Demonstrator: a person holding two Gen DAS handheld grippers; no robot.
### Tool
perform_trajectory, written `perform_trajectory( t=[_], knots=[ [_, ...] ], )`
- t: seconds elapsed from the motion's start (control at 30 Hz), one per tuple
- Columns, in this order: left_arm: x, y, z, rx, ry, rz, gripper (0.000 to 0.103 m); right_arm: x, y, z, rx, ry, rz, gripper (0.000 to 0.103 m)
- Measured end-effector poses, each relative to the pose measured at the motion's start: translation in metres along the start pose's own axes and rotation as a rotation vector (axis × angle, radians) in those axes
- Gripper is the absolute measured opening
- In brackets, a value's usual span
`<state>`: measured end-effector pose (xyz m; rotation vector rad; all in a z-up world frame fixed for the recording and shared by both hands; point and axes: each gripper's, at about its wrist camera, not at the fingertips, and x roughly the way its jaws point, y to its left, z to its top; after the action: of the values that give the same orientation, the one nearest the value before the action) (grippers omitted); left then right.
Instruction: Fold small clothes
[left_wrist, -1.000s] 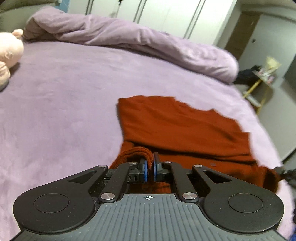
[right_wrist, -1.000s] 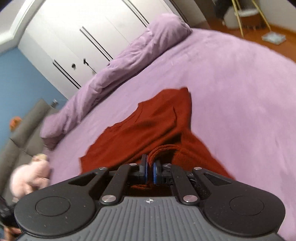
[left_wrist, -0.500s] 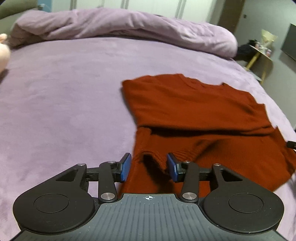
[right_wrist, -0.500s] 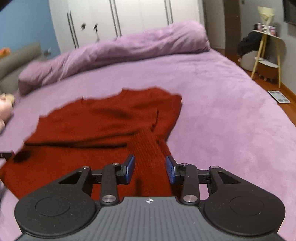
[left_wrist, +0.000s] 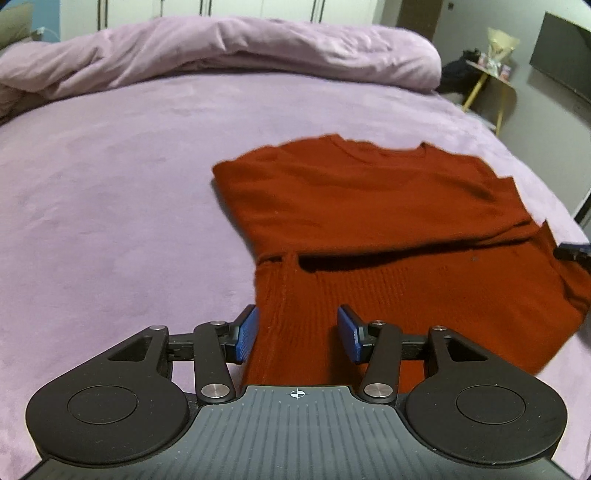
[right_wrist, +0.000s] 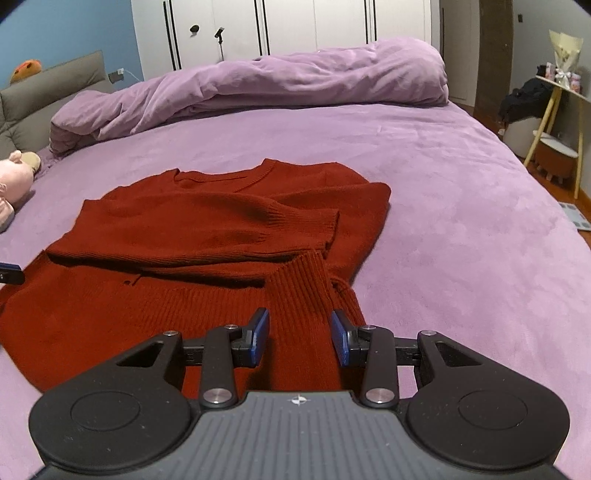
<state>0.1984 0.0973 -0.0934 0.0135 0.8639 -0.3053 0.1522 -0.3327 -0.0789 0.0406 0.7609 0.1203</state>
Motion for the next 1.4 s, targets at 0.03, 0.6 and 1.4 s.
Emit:
perform_trajectory(
  t=[0.03, 0.6, 1.4],
  knots=[
    [0.004, 0.000, 0.001, -0.002, 0.010, 0.000, 0.047, 0.001, 0.000, 0.002, -0.002, -0.001, 0.000, 0.036],
    [0.014, -0.008, 0.001, 0.051, 0.028, -0.028, 0.017, 0.001, 0.010, -0.003, -0.122, -0.063, -0.030, 0.011],
    [-0.006, 0.020, 0.088, -0.143, -0.226, 0.018, 0.008, 0.033, -0.012, 0.076, 0.055, -0.187, -0.069, 0.008]
  ],
)
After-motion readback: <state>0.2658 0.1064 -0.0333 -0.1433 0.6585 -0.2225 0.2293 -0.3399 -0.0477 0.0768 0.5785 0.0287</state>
